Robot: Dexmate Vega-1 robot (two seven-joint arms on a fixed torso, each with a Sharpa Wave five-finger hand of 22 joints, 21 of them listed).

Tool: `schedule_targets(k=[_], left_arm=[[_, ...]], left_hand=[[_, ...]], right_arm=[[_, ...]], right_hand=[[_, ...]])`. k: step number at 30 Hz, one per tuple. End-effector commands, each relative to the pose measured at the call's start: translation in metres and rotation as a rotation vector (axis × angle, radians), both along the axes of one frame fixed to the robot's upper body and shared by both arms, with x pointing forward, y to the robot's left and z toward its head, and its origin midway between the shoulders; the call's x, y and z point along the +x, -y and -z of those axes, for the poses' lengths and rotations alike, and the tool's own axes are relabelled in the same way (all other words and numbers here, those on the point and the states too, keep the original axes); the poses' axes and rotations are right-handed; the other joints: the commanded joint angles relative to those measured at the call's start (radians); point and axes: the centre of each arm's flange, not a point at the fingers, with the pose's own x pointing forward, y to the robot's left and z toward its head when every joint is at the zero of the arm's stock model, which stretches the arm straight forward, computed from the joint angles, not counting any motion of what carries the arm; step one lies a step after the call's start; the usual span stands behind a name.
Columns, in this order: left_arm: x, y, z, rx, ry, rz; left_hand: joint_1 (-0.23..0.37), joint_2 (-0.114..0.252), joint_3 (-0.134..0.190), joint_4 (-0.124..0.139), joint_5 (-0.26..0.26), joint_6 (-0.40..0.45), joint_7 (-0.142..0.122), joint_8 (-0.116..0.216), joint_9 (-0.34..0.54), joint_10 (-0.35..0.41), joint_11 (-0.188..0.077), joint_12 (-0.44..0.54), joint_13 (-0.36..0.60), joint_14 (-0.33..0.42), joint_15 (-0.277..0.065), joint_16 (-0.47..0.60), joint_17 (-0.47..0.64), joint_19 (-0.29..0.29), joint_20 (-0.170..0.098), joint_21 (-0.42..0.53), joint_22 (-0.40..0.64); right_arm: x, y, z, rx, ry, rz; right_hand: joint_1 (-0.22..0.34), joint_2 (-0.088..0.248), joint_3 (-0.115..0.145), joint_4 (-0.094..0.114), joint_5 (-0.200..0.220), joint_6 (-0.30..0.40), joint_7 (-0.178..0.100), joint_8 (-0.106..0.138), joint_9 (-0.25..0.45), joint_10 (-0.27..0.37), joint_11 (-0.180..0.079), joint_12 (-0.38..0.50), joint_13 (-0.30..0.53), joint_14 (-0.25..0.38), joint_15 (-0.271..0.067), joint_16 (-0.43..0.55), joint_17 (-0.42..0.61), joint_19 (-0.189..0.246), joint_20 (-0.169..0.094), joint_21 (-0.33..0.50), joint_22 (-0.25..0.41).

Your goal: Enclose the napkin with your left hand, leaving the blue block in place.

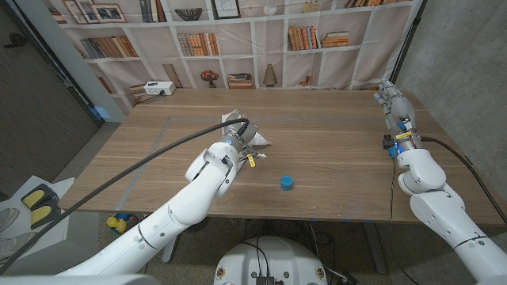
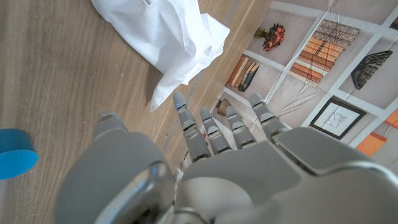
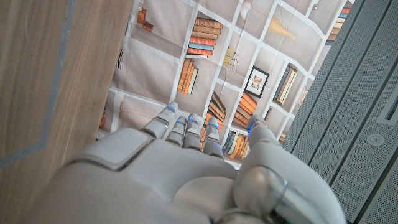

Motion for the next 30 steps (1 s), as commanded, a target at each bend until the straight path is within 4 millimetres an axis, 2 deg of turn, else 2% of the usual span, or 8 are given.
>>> schedule_targets(k=[1, 10, 16, 22, 25, 30], left_arm=[[-0.008, 0.009, 0.006, 0.065, -0.031, -0.195], [0.007, 0.011, 0.011, 0.100, -0.082, -0.294], [0.017, 0.011, 0.016, 0.112, -0.123, -0.329], [0.023, 0.012, 0.019, 0.116, -0.146, -0.344], [0.026, 0.012, 0.021, 0.119, -0.162, -0.361], [0.029, 0.011, 0.025, 0.134, -0.169, -0.377]], left_hand=[[0.038, -0.012, -0.002, -0.022, 0.010, -0.020, -0.003, -0.003, 0.003, -0.015, 0.004, -0.007, 0.002, -0.009, -0.035, 0.001, -0.001, -0.005, 0.004, -0.007, 0.001], [0.093, -0.014, -0.002, -0.048, 0.020, -0.055, -0.003, -0.014, 0.008, -0.038, 0.012, -0.012, 0.002, -0.028, -0.022, 0.000, -0.001, -0.010, 0.009, -0.014, 0.002], [0.112, -0.012, -0.001, -0.056, 0.024, -0.061, -0.003, -0.014, 0.011, -0.034, 0.007, -0.008, 0.002, -0.027, -0.025, 0.003, -0.001, -0.007, 0.003, -0.015, 0.002], [0.155, 0.003, -0.002, -0.070, 0.034, 0.018, -0.001, 0.028, 0.026, -0.009, -0.012, 0.005, 0.002, -0.010, -0.046, 0.014, 0.001, 0.007, -0.013, -0.016, 0.003], [0.174, 0.010, -0.007, -0.074, 0.041, 0.085, -0.001, 0.065, 0.038, 0.022, -0.021, 0.016, 0.002, -0.001, -0.057, 0.020, 0.002, 0.014, -0.019, -0.019, 0.004], [0.182, 0.012, -0.008, -0.076, 0.043, 0.099, -0.002, 0.074, 0.042, 0.022, -0.022, 0.016, 0.002, 0.001, -0.062, 0.020, 0.003, 0.019, -0.026, -0.018, 0.004]], right_arm=[[0.000, 0.000, 0.000, 0.006, 0.012, -0.003], [0.003, 0.003, -0.003, 0.015, 0.022, 0.005], [0.007, 0.005, -0.006, 0.016, 0.025, 0.008], [0.011, 0.005, -0.009, 0.016, 0.023, 0.009], [0.013, 0.005, -0.009, 0.017, 0.018, 0.007], [0.016, 0.005, -0.011, 0.015, 0.016, 0.005]], right_hand=[[0.003, 0.003, 0.003, 0.002, 0.006, 0.009, 0.000, 0.001, 0.004, 0.009, -0.005, -0.001, 0.003, 0.007, 0.002, 0.000, 0.000, 0.007, -0.002, -0.001, 0.005], [0.004, 0.003, 0.003, 0.002, 0.005, 0.008, 0.000, 0.001, 0.003, 0.010, -0.005, -0.001, 0.003, 0.011, 0.003, 0.002, 0.000, 0.010, -0.001, 0.000, 0.005], [0.004, 0.003, 0.003, 0.002, 0.005, 0.009, 0.000, 0.001, 0.003, 0.013, -0.003, 0.000, 0.003, 0.015, 0.003, 0.003, 0.000, 0.013, -0.001, 0.001, 0.005], [0.004, 0.002, 0.003, 0.002, 0.005, 0.009, 0.000, 0.001, 0.003, 0.014, -0.004, 0.000, 0.003, 0.017, 0.003, 0.003, 0.000, 0.015, 0.000, 0.001, 0.005], [0.004, 0.002, 0.003, 0.003, 0.005, 0.010, 0.000, 0.001, 0.003, 0.014, -0.004, 0.000, 0.003, 0.018, 0.003, 0.003, 0.000, 0.015, -0.001, 0.001, 0.005], [0.003, 0.002, 0.003, 0.003, 0.005, 0.009, -0.001, 0.001, 0.003, 0.014, -0.006, 0.000, 0.003, 0.019, 0.003, 0.003, 0.000, 0.016, -0.001, 0.001, 0.005]])
